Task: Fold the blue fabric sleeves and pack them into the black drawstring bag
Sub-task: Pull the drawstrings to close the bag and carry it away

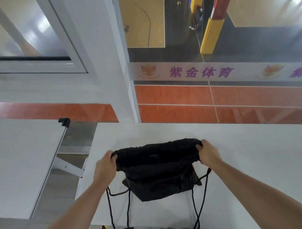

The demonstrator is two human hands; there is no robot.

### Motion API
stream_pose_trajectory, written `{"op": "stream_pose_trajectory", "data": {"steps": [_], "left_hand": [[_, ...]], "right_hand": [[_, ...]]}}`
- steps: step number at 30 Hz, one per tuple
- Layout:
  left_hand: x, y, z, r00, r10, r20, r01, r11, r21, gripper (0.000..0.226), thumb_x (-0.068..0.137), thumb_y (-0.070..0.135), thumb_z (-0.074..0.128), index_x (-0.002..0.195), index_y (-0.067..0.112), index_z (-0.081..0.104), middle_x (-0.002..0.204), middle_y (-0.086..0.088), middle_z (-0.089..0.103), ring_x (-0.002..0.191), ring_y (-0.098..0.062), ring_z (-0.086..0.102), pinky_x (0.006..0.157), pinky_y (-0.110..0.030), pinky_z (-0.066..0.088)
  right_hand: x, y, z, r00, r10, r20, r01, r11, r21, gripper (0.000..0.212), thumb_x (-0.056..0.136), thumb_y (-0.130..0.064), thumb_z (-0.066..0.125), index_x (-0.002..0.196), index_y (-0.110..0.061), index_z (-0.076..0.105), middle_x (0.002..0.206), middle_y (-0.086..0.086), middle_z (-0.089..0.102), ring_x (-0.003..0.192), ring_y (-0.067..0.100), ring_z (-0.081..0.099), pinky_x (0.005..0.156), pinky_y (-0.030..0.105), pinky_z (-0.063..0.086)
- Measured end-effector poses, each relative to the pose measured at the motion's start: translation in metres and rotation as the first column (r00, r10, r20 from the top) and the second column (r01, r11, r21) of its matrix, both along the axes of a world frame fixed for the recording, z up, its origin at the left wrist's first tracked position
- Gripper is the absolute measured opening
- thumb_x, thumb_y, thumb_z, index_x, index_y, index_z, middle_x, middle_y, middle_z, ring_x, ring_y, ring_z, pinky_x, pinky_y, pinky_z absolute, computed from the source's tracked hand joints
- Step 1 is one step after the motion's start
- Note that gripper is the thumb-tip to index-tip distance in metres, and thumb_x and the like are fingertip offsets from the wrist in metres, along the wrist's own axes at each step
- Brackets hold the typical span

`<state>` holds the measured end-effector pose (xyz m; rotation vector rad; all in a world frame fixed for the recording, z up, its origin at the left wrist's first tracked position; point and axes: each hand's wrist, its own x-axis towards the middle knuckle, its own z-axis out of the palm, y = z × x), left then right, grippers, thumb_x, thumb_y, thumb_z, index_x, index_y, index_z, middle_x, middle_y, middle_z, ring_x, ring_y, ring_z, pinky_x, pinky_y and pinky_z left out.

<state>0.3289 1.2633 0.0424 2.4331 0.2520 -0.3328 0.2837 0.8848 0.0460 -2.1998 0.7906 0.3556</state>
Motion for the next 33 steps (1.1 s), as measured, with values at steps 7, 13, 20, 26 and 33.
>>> {"op": "stream_pose_trajectory", "data": {"steps": [7,13,20,26,33], "left_hand": [[0.033,0.002,0.064,0.990,-0.142,0.005,0.141,0.987,0.081,0.019,0.104,0.022,0.045,0.089,0.012,0.050,0.072,-0.008,0.059,0.066,-0.024,0.057,0.055,-0.035,0.038],[0.029,0.001,0.104,0.968,-0.237,-0.080,0.243,0.966,0.082,0.027,0.103,0.031,0.048,0.081,0.016,0.052,0.076,-0.003,0.061,0.075,-0.023,0.059,0.064,-0.035,0.040],[0.018,0.024,0.114,0.937,-0.317,-0.146,0.328,0.942,0.062,0.030,0.087,0.060,0.061,0.079,0.033,0.070,0.065,0.014,0.062,0.061,-0.006,0.056,0.058,-0.025,0.039],[0.003,0.042,0.097,0.985,-0.146,-0.094,0.141,0.988,-0.065,0.027,0.100,0.017,0.055,0.081,0.008,0.072,0.082,0.007,0.066,0.067,-0.005,0.053,0.067,-0.026,0.038],[-0.007,0.080,0.044,0.974,0.227,-0.012,-0.227,0.973,0.048,0.033,0.097,0.027,0.053,0.067,0.020,0.063,0.077,-0.009,0.069,0.080,-0.034,0.062,0.070,-0.038,0.043]], "right_hand": [[0.032,-0.027,0.076,0.986,0.164,-0.038,-0.165,0.986,-0.021,0.023,0.102,-0.023,0.047,0.080,-0.014,0.046,0.070,0.009,0.054,0.049,0.022,0.048,0.042,0.025,0.036],[0.025,-0.049,0.119,0.953,0.287,-0.101,-0.275,0.954,0.116,0.030,0.095,-0.035,0.057,0.090,-0.006,0.065,0.051,0.003,0.051,0.039,0.015,0.035,0.041,0.023,0.029],[0.013,-0.098,0.127,0.965,0.259,-0.042,-0.240,0.937,0.252,0.038,0.083,-0.050,0.074,0.093,-0.013,0.076,0.055,0.000,0.034,0.050,0.016,0.031,0.055,0.031,0.026],[-0.011,-0.141,0.110,0.990,0.143,-0.017,-0.142,0.988,0.068,0.031,0.087,-0.042,0.074,0.078,-0.012,0.077,0.056,0.008,0.051,0.051,0.020,0.042,0.055,0.028,0.034],[-0.030,-0.163,0.066,0.935,-0.353,0.032,0.354,0.927,-0.125,0.040,0.096,-0.036,0.061,0.070,-0.007,0.071,0.062,0.012,0.059,0.077,0.040,0.069,0.074,0.040,0.054]]}}
